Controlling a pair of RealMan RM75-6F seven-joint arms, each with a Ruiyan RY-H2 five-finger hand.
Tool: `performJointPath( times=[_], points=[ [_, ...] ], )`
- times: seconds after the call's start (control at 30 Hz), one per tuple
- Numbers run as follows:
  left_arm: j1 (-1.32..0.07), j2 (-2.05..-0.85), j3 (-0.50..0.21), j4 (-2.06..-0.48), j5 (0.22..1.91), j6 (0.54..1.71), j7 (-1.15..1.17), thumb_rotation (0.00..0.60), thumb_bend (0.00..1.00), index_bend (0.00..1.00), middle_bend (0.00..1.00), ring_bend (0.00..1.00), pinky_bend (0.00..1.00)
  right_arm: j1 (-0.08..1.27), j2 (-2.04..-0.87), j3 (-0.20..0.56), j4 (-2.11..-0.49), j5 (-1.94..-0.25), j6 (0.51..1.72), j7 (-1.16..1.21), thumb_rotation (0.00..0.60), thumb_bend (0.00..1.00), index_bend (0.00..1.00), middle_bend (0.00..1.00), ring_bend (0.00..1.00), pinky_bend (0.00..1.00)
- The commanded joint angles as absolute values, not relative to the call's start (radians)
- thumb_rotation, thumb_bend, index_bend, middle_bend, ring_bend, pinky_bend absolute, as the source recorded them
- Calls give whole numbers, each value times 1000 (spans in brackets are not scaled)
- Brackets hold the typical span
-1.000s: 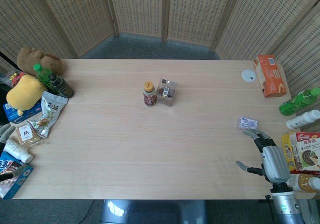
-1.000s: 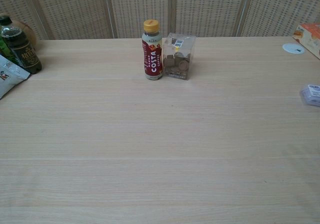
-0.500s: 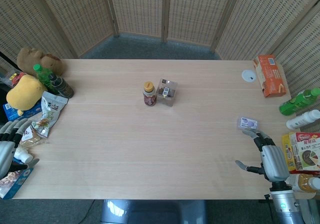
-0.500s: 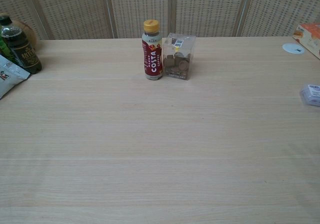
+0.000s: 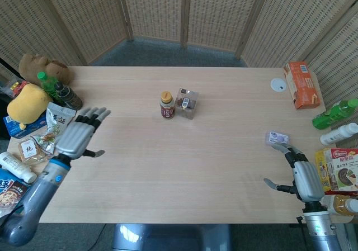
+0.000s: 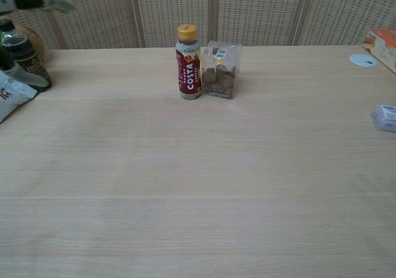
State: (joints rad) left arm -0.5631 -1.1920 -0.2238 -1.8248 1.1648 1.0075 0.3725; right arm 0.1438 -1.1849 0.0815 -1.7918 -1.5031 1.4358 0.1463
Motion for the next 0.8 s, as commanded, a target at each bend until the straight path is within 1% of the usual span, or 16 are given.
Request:
performJointPath(
  times=[0.03, 0.23, 0.4, 0.8],
  points=[
    [-674, -1297, -258, -1746, 1100, 947, 477, 600, 0, 10, 0, 0, 0, 144, -1182, 82, -1790, -1500, 1433, 153, 600, 0, 210, 230, 164, 213],
    [-776, -1387, -263, -1627, 1073, 917, 563, 600, 0, 0, 0, 0, 0, 144, -1174, 89, -1787, -1490, 1432, 169, 600, 0, 211, 230, 165, 213],
    [-848, -1457, -284, -1547, 992, 901, 611, 600, 0, 0, 0, 0, 0, 144, -1168, 92, -1792, -1487, 1432, 176, 600, 0, 210, 230, 165, 213],
    [-1026, -1635, -339, -1350, 835, 908, 723, 600, 0, 0, 0, 0, 0, 147, -1154, 98, -1803, -1475, 1422, 194, 600, 0, 211, 230, 165, 213]
  ],
)
